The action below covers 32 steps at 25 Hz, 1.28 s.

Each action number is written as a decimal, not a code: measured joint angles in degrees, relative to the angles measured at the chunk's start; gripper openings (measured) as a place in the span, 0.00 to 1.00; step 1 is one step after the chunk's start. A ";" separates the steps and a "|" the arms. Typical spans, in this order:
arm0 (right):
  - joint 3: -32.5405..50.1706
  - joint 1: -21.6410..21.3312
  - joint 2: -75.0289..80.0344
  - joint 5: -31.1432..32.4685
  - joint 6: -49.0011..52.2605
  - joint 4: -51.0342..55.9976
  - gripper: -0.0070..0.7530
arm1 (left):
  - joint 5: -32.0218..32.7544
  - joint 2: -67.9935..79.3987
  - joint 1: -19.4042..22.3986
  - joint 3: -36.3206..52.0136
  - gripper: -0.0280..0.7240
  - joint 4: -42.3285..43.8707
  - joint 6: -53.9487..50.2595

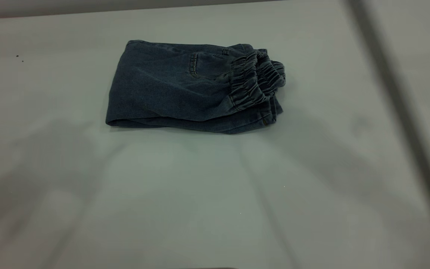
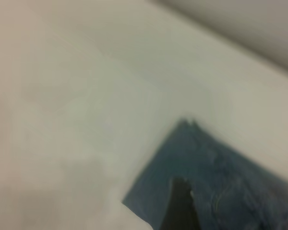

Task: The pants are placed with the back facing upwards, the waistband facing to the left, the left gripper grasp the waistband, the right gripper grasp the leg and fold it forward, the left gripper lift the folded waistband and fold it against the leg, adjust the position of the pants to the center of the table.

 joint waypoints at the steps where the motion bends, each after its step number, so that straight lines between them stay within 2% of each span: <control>1: 1.66 0.00 -3.53 0.06 -0.61 0.46 0.63 | 1.57 -1.97 0.00 0.00 0.81 2.12 -1.85; 4: 9.55 0.00 -14.75 0.24 -3.26 1.04 0.63 | 6.12 -7.57 0.00 0.00 0.81 7.93 -7.52; 8: 24.37 0.00 -29.72 0.54 -4.79 0.94 0.63 | 12.07 -14.59 0.00 0.00 0.81 14.85 -13.95; 11: 35.99 0.00 -38.53 0.74 -4.84 -0.12 0.63 | 12.45 -18.76 0.00 -0.06 0.81 17.95 -16.69; 16: 54.97 0.00 -49.95 0.75 -3.67 -1.46 0.63 | 12.45 -25.05 0.00 2.34 0.81 18.49 -21.49; 27: 96.70 0.00 -72.46 -1.35 -1.58 -1.63 0.63 | 12.49 -41.82 0.00 26.62 0.81 18.56 -26.97; 32: 109.91 0.00 -83.38 -4.47 -1.52 -1.63 0.63 | 12.49 -48.30 0.00 38.50 0.81 20.46 -27.17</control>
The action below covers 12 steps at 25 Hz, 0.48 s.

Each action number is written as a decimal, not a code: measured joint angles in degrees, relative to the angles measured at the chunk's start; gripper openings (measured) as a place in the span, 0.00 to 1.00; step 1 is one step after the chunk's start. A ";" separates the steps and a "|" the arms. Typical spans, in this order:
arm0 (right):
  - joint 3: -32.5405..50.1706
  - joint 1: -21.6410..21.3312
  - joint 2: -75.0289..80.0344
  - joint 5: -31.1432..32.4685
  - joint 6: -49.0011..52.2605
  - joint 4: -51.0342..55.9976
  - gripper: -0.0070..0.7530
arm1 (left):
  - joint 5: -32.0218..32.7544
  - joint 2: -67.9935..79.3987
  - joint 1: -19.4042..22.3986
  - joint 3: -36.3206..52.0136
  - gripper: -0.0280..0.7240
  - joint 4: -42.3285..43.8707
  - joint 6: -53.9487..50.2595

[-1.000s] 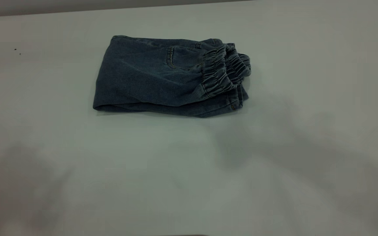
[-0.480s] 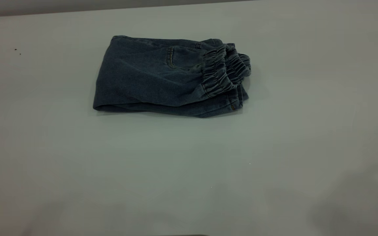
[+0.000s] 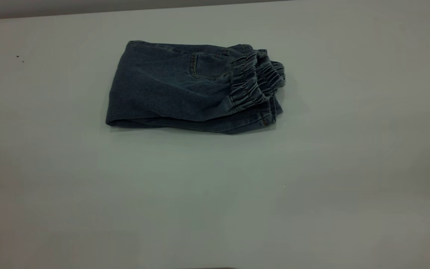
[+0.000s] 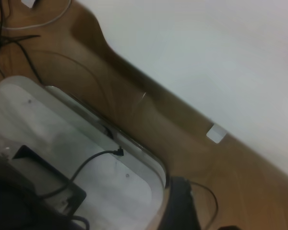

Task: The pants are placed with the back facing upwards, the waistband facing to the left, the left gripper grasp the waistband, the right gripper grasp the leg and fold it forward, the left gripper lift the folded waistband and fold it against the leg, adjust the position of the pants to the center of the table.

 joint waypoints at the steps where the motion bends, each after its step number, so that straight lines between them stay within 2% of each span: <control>1: 1.87 0.00 -1.89 -0.28 0.00 0.00 0.63 | -0.09 -1.05 0.00 1.49 0.81 0.37 -0.04; 5: 4.68 0.00 -9.88 -3.34 0.00 0.00 0.63 | -0.31 -3.99 0.00 6.00 0.81 1.07 -0.18; 12: 4.82 0.00 -16.53 -3.40 0.00 -0.93 0.63 | -2.15 -5.74 0.00 7.82 0.80 4.26 0.23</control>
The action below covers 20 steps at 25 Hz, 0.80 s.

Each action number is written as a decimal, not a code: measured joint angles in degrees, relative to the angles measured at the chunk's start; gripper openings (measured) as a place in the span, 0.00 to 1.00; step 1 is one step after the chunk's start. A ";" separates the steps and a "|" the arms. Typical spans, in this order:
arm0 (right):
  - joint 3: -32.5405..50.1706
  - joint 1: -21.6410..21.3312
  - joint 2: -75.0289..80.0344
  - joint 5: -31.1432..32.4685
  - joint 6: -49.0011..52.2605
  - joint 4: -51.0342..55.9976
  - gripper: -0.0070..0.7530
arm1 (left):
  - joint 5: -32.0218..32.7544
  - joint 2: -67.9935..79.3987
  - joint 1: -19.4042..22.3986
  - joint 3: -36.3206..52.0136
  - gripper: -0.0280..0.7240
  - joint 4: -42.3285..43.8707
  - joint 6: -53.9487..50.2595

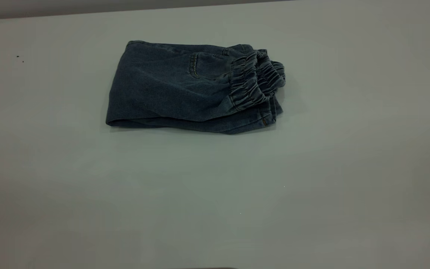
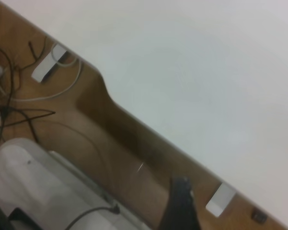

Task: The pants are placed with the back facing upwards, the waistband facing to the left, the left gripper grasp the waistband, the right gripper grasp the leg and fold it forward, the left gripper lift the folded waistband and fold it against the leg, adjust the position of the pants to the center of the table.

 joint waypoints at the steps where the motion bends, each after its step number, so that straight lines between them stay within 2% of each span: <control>1: 0.10 0.00 -0.52 0.00 0.00 -0.14 0.63 | 0.00 -0.07 0.00 0.00 0.80 0.52 0.00; 13: 0.43 -0.42 -2.71 0.15 0.00 -0.14 0.63 | 0.00 -0.07 0.00 0.00 0.80 0.80 0.00; 15: 0.43 -3.27 -3.33 0.15 0.00 -0.03 0.63 | 0.00 -0.11 0.64 0.00 0.80 0.80 0.00; 20: 0.43 -17.73 -7.67 0.26 0.00 -0.03 0.63 | 0.00 -2.32 5.95 0.00 0.80 0.80 0.00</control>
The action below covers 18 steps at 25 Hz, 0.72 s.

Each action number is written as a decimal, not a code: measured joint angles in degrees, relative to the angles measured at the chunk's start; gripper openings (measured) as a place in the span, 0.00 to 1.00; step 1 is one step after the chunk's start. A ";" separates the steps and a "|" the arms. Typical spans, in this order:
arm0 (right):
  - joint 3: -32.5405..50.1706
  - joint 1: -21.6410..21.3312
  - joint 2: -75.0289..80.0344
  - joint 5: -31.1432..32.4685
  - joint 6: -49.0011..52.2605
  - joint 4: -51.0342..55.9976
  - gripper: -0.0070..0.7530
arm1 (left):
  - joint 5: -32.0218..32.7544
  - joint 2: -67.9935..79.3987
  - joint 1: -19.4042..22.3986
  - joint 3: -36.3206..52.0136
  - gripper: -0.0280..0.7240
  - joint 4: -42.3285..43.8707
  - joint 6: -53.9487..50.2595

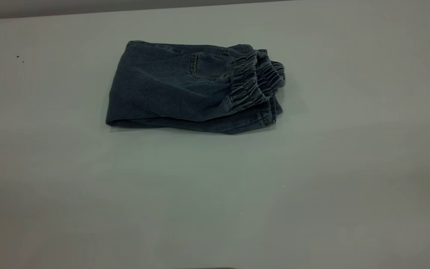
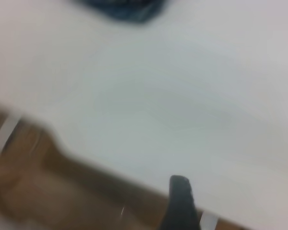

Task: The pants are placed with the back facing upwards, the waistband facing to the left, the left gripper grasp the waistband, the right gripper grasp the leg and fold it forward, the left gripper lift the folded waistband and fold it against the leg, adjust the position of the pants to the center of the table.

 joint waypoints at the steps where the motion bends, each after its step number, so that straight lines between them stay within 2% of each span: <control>1: 0.00 -2.91 -1.26 0.05 0.00 0.00 0.63 | 0.00 -1.09 0.72 0.00 0.80 0.00 0.00; 4: 0.00 -8.55 -6.19 0.16 0.00 -0.05 0.63 | 0.00 -5.03 1.38 0.00 0.80 0.00 0.00; 6: 0.00 -10.03 -9.30 0.39 0.00 0.00 0.63 | 0.00 -8.01 1.43 0.00 0.80 0.00 0.00; 14: 0.00 -10.45 -10.33 0.60 0.00 -0.01 0.63 | 0.52 -16.10 1.30 0.00 0.80 -0.10 0.00; 18: 0.00 -10.45 -10.33 0.60 0.00 -0.01 0.63 | 0.52 -16.10 -0.89 0.00 0.80 -0.10 0.00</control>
